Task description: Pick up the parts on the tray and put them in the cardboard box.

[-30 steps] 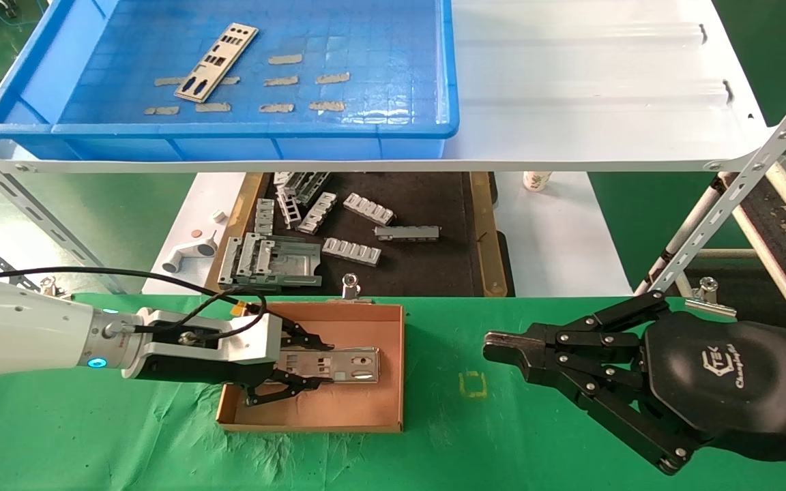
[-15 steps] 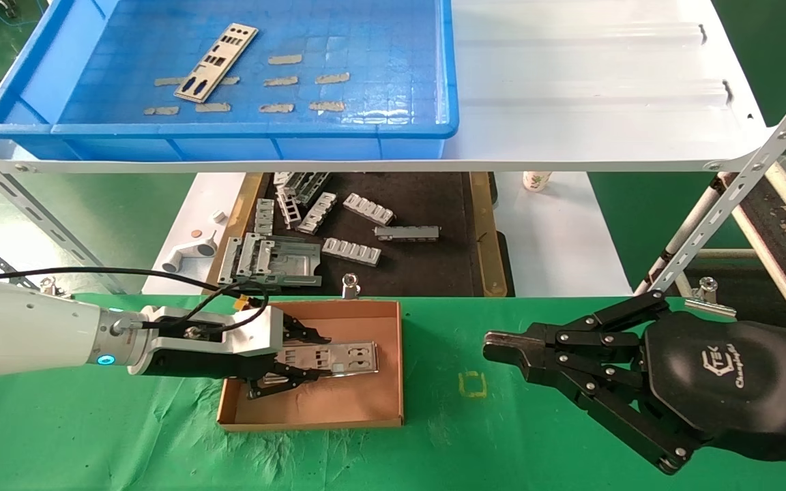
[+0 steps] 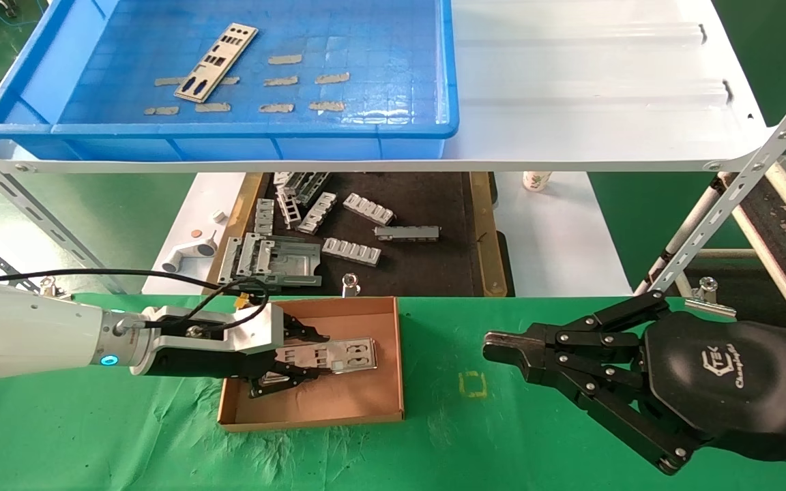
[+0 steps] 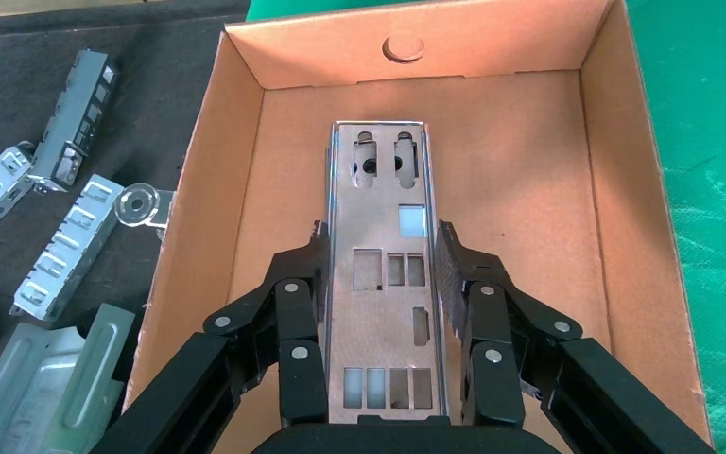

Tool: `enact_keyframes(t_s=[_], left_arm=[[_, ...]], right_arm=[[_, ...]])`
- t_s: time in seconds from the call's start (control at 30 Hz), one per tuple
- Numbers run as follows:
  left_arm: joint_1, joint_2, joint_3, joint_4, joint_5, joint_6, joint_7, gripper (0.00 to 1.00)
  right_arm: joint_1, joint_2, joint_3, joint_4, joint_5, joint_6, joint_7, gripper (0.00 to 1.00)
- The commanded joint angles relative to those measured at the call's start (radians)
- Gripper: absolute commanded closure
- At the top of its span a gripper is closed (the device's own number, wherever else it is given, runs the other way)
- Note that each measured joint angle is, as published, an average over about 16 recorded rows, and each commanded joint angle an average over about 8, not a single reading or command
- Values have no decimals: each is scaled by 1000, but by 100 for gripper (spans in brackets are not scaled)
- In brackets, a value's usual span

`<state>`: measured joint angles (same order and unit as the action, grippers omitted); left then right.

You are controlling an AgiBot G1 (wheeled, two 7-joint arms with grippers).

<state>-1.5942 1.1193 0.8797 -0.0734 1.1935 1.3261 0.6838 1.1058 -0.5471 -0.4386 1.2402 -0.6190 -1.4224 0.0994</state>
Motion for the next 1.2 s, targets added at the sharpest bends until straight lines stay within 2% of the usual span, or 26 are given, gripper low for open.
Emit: enact_keyframes(t_s=[0.03, 0.63, 1.2], left_arm=[[-2, 3, -1, 9, -1, -1, 3, 0], [-16, 14, -8, 41, -11, 16, 28, 0], [-21, 58, -36, 67, -53, 41, -35, 0]], right_arm=[[0, 0, 0, 0, 0, 0, 0, 100], [0, 0, 0, 0, 0, 0, 0, 100], [0, 0, 0, 0, 0, 0, 0, 100]])
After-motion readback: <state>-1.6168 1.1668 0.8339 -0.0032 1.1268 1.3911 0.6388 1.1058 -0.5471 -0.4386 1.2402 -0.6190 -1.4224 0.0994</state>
